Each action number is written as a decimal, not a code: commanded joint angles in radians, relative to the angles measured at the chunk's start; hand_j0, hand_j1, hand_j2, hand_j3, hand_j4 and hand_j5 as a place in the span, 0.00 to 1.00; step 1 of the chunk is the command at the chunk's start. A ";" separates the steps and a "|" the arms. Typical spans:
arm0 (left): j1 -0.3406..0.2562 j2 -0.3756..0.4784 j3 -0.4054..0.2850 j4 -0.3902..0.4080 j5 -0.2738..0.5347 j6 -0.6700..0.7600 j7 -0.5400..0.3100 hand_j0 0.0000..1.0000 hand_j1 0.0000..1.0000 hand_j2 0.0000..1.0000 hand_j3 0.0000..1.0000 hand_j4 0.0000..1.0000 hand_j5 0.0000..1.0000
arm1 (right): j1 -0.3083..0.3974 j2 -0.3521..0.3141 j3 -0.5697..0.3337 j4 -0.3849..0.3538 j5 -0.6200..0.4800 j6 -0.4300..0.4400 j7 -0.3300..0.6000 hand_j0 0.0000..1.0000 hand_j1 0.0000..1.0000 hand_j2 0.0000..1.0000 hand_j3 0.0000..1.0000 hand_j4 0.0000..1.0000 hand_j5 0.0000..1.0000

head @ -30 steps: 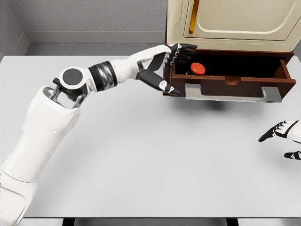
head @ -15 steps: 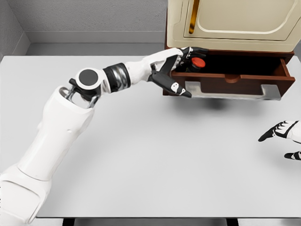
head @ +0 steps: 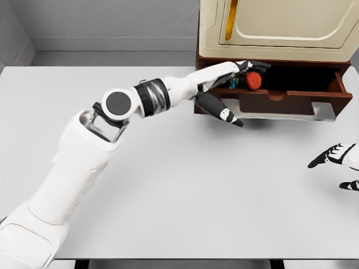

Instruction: Put the switch into the drawer with left arm, and close the drawer with right arm

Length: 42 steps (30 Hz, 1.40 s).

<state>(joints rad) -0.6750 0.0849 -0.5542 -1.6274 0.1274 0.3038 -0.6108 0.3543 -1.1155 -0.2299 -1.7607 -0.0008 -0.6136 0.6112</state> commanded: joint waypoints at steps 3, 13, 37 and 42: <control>0.014 -0.010 -0.012 -0.098 0.159 0.012 0.000 0.99 0.99 0.99 0.99 0.99 0.99 | 0.000 -0.001 0.001 0.000 -0.007 0.003 0.000 0.78 0.78 0.78 0.78 0.78 0.78; 0.017 0.019 -0.007 -0.101 0.159 0.005 0.000 1.00 1.00 1.00 1.00 1.00 1.00 | 0.000 -0.001 0.001 0.000 -0.007 0.003 0.000 0.79 0.79 0.79 0.79 0.79 0.79; 0.356 0.570 0.221 -0.123 0.233 -0.915 0.000 1.00 1.00 1.00 1.00 1.00 1.00 | -0.175 -0.029 0.125 0.000 -0.007 0.003 0.000 0.77 0.77 0.77 0.77 0.77 0.77; 0.431 0.598 0.307 -0.094 0.232 -0.915 0.000 1.00 1.00 1.00 1.00 1.00 1.00 | -0.193 -0.030 0.146 0.000 -0.007 0.003 0.000 0.77 0.77 0.77 0.77 0.77 0.77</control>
<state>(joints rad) -0.2363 0.6610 -0.2712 -1.7280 0.3504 -0.6117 -0.6113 0.1580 -1.1431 -0.0946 -1.7605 -0.0011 -0.6137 0.6112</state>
